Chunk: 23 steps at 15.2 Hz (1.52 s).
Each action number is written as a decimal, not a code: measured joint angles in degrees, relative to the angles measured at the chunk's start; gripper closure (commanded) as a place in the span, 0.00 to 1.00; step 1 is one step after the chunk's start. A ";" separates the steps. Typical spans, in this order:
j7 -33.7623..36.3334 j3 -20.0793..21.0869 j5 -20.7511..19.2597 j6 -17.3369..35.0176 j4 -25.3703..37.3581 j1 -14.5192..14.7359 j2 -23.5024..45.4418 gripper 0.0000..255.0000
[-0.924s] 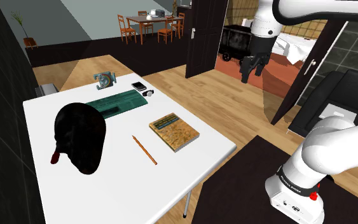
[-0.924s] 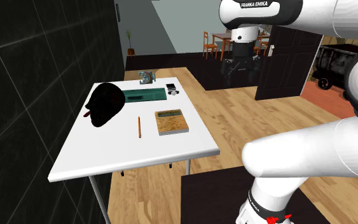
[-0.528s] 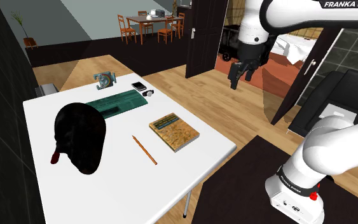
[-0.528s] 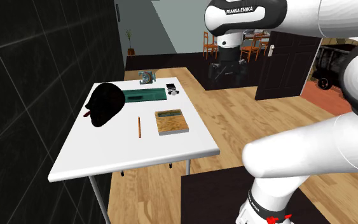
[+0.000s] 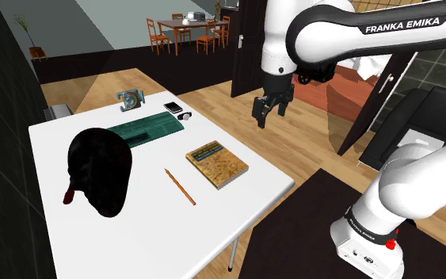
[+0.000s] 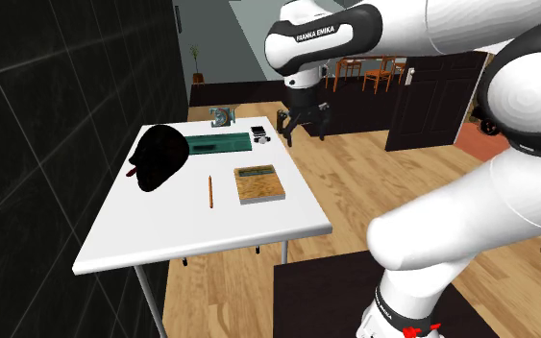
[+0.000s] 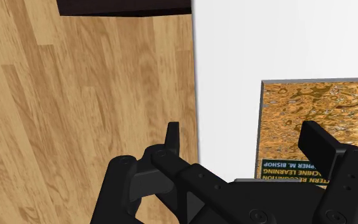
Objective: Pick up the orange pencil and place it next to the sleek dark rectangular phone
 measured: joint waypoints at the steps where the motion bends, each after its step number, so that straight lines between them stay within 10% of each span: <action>1: 1.31 1.18 0.18 0.90 -0.02 0.32 0.99 0.00; 11: 16.71 13.15 -3.91 6.61 10.46 1.86 19.74 0.00; 23: 36.20 18.96 -20.03 4.81 32.21 10.55 48.90 0.00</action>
